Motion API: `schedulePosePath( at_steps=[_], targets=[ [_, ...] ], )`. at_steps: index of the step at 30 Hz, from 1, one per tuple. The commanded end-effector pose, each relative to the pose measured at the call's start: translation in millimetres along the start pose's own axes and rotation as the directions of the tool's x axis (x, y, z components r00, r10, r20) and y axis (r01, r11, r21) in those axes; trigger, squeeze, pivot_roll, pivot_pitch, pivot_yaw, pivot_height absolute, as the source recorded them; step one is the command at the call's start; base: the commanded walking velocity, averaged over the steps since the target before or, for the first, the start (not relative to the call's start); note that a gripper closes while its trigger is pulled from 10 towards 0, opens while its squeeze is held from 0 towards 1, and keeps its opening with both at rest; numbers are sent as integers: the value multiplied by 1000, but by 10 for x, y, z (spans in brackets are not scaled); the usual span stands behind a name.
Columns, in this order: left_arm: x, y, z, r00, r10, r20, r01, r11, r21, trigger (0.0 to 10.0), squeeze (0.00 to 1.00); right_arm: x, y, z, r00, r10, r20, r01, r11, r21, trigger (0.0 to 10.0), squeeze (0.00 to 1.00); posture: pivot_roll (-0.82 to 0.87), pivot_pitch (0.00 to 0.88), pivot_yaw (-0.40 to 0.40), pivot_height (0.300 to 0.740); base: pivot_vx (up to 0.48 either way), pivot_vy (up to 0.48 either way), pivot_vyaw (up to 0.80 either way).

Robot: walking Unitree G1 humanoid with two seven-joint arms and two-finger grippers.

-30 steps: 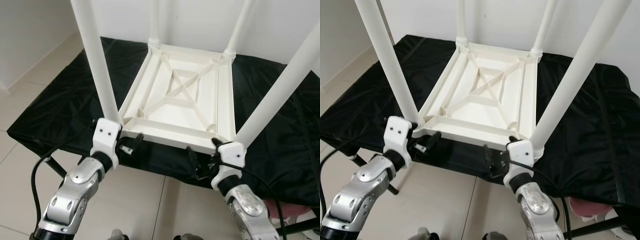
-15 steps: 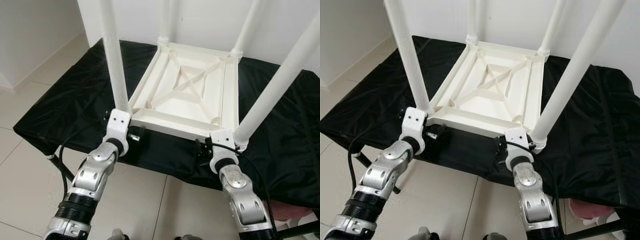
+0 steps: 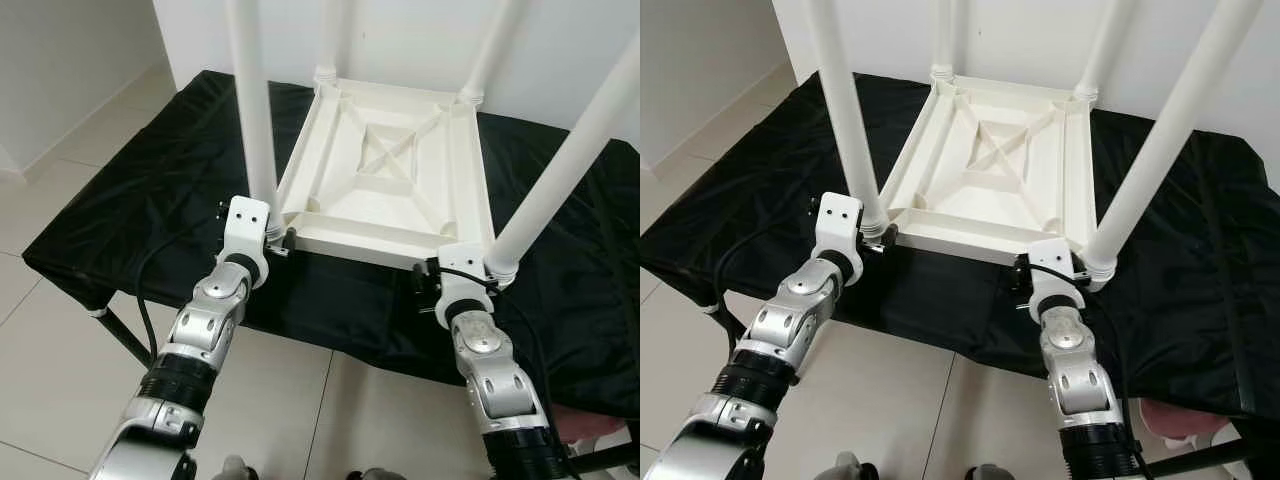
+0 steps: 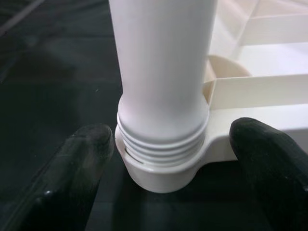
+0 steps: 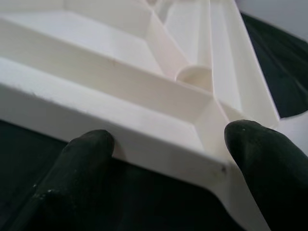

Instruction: Building children table

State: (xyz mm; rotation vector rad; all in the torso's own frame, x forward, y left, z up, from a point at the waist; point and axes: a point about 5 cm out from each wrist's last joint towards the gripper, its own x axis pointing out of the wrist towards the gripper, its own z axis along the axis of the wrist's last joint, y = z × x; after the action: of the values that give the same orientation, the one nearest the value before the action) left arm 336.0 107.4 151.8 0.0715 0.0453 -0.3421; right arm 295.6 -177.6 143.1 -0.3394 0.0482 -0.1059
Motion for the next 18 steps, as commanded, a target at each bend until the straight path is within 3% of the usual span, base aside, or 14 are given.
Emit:
schedulePosePath(
  at_steps=[1,3,4,6,10,12,14,18],
  targets=[
    [-202,-6,135,994,-71,84,67,997,46,10000,0,-167,137,269,973,153,175,-164,985,49,10000,0,-65,119,4,740,0,0,0],
    [-373,-1,207,987,-104,124,94,992,84,10000,0,-295,202,354,946,223,234,-244,968,66,10000,0,-59,119,1,740,0,0,0],
    [-373,-1,207,987,-104,124,94,992,84,10000,0,-295,202,354,946,223,234,-244,968,66,10000,0,-59,119,1,740,0,0,0],
    [-517,-19,259,982,-119,145,106,990,95,10000,0,-424,227,365,934,250,255,-280,956,87,10000,0,-42,118,-13,740,0,0,0],
    [-644,-81,288,981,-104,165,85,990,116,10000,0,-552,243,293,942,238,235,-273,953,130,10000,0,-37,112,-23,740,0,0,0],
    [-684,-131,269,982,-83,170,62,990,124,10000,0,-598,232,195,960,200,198,-231,961,149,10000,0,-34,108,-29,740,0,0,0],
    [-677,-199,165,988,-19,155,4,995,97,10000,0,-653,186,10,988,105,115,-129,965,227,10000,0,-38,100,-33,740,0,0,0],
    [-597,-206,100,990,30,140,-38,998,56,10000,0,-640,152,-12,992,67,107,-92,965,246,10000,0,-44,96,-32,740,0,0,0]
  ],
)
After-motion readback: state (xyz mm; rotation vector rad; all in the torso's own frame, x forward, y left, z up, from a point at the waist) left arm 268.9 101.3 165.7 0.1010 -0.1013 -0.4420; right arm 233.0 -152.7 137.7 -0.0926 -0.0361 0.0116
